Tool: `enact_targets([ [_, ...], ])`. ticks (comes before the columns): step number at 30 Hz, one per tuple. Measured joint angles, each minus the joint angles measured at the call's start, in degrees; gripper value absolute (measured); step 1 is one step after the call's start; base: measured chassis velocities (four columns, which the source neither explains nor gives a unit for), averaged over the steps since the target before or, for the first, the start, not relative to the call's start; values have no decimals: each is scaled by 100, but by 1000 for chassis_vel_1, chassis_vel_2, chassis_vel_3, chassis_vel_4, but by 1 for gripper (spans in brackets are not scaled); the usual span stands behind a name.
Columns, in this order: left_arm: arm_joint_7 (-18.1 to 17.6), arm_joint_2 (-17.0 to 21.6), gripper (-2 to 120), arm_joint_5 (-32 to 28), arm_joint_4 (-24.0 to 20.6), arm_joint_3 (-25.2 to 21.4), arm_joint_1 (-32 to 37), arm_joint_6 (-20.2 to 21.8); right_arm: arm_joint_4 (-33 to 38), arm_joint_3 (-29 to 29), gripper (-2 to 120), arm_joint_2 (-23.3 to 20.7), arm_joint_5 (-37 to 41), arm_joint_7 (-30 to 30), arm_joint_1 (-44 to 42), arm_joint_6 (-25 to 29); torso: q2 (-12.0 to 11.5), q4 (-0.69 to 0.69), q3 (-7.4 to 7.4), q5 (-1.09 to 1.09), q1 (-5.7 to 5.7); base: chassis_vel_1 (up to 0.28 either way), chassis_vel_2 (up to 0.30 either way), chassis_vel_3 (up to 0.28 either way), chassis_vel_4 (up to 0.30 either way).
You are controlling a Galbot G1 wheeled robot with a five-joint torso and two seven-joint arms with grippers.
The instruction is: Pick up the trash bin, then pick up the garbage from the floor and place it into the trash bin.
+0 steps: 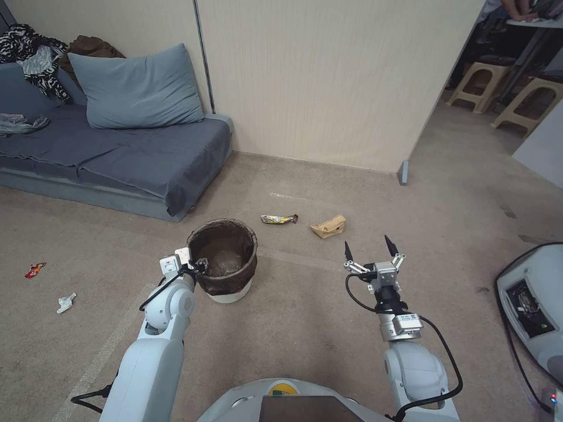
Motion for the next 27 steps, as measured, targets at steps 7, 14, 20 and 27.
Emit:
enact_targets([
  [7, 0, 0, 14, 29, 0, -14, 35, -15, -2, -3, 100, 0, -19, 14, 2, 0, 0, 0, 0, 0, 0, 0, 0, 0, 0],
  [14, 4, -4, 7, 64, 12, -22, 48, -39, 12, 2, 100, -9, -43, 11, 8, -9, 0, -1, 0, 0, 0, 0, 0, 0, 0],
  [20, 22, -11, 7, 118, 35, -19, 77, -68, 27, -7, 100, 18, -254, 138, 35, -48, 0, -1, 0, 1, 0, 0, 0, 0, 0],
  [27, 43, -20, 7, 166, 5, -30, 147, -93, -34, -77, 100, 22, -163, 508, 158, 34, 0, 0, 0, 0, 0, 0, 0, 0, 0],
])
